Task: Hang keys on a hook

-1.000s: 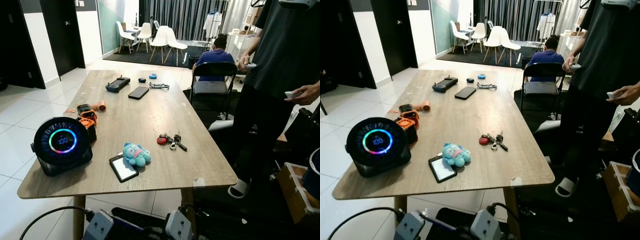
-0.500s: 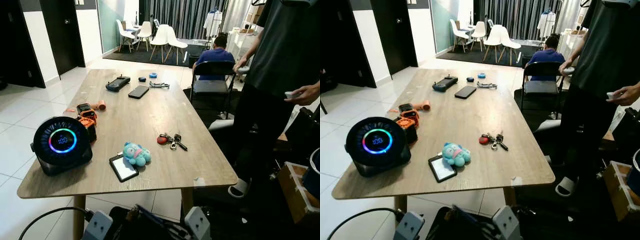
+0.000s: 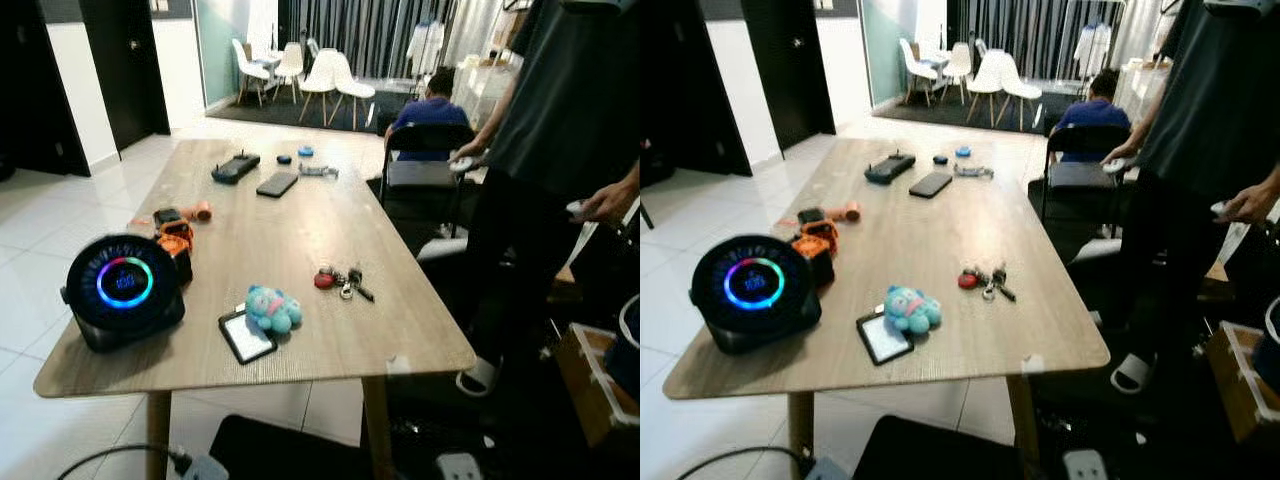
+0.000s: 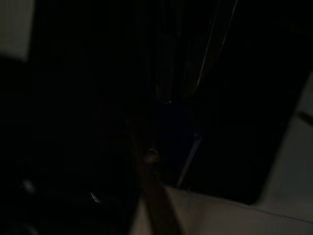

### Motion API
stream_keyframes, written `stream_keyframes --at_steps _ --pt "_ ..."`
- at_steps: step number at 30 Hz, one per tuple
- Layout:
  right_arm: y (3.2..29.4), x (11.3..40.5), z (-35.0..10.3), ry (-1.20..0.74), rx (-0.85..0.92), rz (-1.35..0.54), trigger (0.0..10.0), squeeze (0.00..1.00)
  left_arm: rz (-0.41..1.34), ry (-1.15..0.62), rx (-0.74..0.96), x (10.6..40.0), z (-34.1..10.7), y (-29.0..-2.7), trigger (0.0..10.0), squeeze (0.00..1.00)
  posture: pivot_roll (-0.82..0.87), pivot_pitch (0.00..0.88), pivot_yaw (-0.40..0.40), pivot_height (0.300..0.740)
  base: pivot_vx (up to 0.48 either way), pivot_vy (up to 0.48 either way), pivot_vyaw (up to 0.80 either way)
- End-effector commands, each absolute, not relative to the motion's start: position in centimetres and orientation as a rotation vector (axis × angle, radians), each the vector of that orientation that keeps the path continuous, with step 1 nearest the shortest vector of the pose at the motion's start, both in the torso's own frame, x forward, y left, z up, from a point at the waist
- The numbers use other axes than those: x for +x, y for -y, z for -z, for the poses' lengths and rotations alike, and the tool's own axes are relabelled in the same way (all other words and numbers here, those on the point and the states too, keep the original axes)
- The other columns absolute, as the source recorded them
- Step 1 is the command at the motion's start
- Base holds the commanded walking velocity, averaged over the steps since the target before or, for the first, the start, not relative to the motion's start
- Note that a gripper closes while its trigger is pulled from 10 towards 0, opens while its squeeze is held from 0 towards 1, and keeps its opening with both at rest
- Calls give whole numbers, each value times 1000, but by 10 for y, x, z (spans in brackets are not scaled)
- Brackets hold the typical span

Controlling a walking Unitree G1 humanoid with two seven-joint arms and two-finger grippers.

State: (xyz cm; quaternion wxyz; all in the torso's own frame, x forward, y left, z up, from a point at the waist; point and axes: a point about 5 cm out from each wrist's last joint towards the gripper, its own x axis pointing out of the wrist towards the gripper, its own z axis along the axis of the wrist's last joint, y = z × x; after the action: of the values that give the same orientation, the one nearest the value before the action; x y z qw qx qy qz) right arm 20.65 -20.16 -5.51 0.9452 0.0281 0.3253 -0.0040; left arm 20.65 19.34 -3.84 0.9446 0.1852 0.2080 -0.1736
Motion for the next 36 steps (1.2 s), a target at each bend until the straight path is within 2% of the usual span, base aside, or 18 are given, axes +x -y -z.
stream_keyframes --at_steps 1,3,7,15,27,36 --pt "203 202 59 -687 81 42 10000 0 340 -460 405 202 44 -192 10000 0 35 59 -32 740 0 0 0" --pt "202 195 65 -715 156 46 10000 0 238 -525 351 201 50 -198 10000 0 38 58 -33 740 0 0 0" --pt "199 190 69 -734 209 50 10000 0 168 -568 284 197 54 -201 10000 0 47 58 -33 740 0 0 0" --pt "202 176 78 -787 131 117 10000 0 113 -599 217 191 61 -197 10000 0 55 58 -22 740 0 0 0" --pt "207 176 77 -773 72 110 10000 0 103 -602 126 187 62 -197 10000 0 54 56 -24 740 0 0 0" --pt "203 173 79 -789 17 62 10000 0 107 -603 100 185 63 -196 10000 0 54 57 -25 740 0 0 800"
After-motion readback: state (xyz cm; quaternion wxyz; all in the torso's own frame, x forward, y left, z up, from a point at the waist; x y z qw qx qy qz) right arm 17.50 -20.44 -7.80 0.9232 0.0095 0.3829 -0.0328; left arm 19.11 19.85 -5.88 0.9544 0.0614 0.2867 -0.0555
